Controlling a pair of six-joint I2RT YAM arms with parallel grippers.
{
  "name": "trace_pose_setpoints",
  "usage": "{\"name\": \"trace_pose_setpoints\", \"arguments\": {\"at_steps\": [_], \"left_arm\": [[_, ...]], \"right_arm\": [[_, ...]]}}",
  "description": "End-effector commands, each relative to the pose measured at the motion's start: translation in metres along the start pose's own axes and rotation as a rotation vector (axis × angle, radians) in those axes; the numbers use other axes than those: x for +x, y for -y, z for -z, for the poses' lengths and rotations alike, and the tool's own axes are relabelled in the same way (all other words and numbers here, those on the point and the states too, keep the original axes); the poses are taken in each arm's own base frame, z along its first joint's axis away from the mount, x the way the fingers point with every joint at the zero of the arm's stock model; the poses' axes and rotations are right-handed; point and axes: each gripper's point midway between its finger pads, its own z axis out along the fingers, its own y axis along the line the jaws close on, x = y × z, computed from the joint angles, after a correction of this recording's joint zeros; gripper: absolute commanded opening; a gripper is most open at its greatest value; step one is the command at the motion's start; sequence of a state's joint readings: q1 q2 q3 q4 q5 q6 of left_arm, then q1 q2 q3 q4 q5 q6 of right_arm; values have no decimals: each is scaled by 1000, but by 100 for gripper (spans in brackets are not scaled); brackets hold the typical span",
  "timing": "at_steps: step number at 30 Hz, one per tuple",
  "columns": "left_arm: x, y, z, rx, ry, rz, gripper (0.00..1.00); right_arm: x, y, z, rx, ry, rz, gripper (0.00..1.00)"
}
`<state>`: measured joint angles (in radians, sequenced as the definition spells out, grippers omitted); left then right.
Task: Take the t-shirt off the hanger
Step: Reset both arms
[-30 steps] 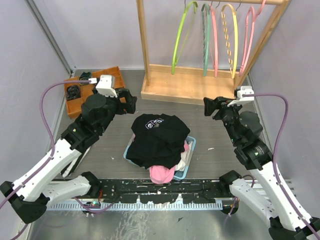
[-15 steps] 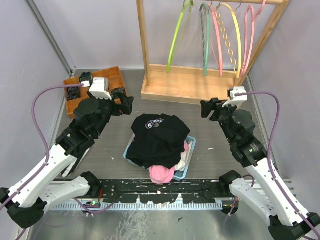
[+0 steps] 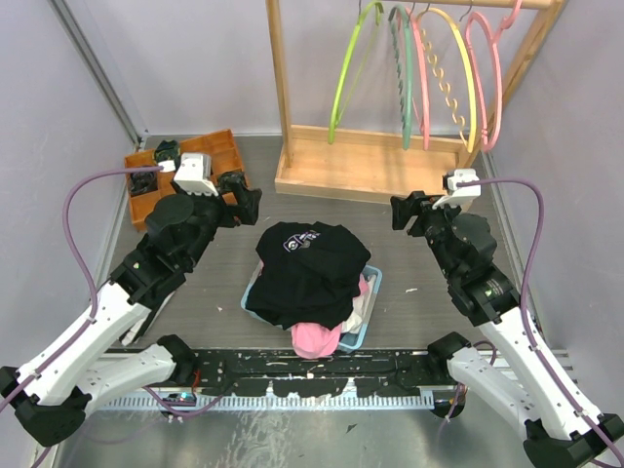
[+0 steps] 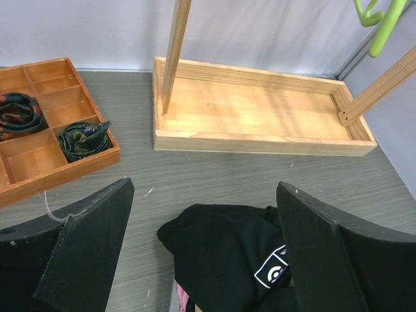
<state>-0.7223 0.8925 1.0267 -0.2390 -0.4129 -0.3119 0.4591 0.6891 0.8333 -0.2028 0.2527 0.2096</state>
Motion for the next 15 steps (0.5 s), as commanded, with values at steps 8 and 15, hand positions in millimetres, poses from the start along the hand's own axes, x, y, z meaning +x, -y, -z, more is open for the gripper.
{"name": "trace_pose_setpoints", "arguments": {"at_steps": [8,15], "left_arm": [[-8,2,1,7,35,32,98],[-7,1,1,2,31,33,98]], "right_arm": [[-17,-4,1,-12,61,-26,70],[-17,-4,2,-12,61,-26,70]]}}
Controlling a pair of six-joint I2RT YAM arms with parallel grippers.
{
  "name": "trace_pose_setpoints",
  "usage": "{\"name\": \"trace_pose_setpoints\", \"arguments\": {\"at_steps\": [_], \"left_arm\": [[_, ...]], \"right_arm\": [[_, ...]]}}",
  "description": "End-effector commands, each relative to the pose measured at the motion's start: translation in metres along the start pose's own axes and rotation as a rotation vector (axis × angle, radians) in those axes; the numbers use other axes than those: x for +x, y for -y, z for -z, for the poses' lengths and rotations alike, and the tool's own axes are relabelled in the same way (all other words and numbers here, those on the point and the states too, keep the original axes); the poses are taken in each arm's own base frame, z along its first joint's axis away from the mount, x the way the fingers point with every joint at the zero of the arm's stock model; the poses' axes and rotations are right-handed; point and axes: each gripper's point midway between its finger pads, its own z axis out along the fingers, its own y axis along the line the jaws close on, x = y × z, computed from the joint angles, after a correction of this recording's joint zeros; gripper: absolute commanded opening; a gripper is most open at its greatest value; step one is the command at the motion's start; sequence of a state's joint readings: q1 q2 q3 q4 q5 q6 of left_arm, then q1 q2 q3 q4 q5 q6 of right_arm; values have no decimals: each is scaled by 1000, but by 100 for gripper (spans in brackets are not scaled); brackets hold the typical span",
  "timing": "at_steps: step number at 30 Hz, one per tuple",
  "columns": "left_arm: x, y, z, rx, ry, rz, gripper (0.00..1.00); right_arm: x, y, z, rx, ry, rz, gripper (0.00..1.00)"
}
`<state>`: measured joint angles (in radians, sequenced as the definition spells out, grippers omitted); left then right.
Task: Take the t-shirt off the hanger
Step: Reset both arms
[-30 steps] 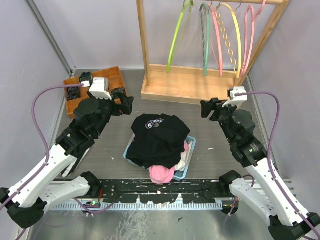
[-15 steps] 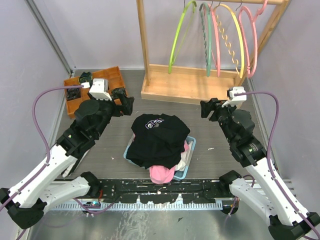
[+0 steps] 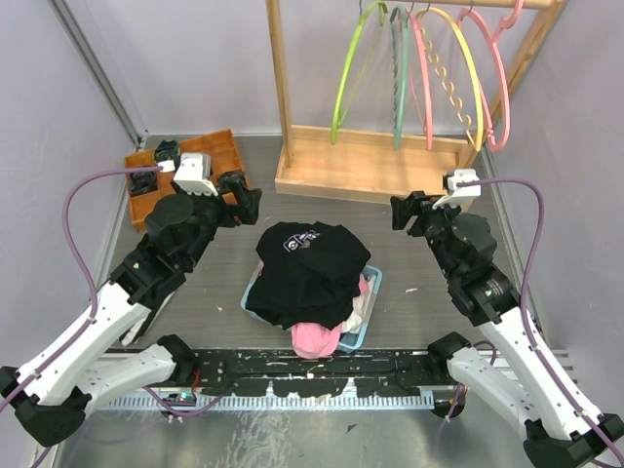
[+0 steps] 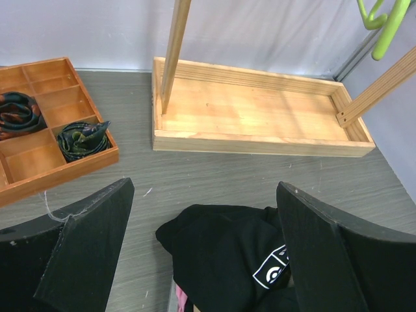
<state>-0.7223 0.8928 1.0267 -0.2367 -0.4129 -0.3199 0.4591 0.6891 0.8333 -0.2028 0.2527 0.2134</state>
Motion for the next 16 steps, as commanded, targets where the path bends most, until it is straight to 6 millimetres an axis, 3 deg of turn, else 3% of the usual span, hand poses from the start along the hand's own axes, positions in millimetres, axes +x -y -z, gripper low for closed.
{"name": "trace_pose_setpoints", "arguments": {"at_steps": [1,16], "left_arm": [[-7,1,1,1,29,24,98],[-8,-1,1,-11,27,28,98]], "right_arm": [[-17,-4,2,-13,60,-22,70],[-17,-4,2,-10,60,-22,70]]}}
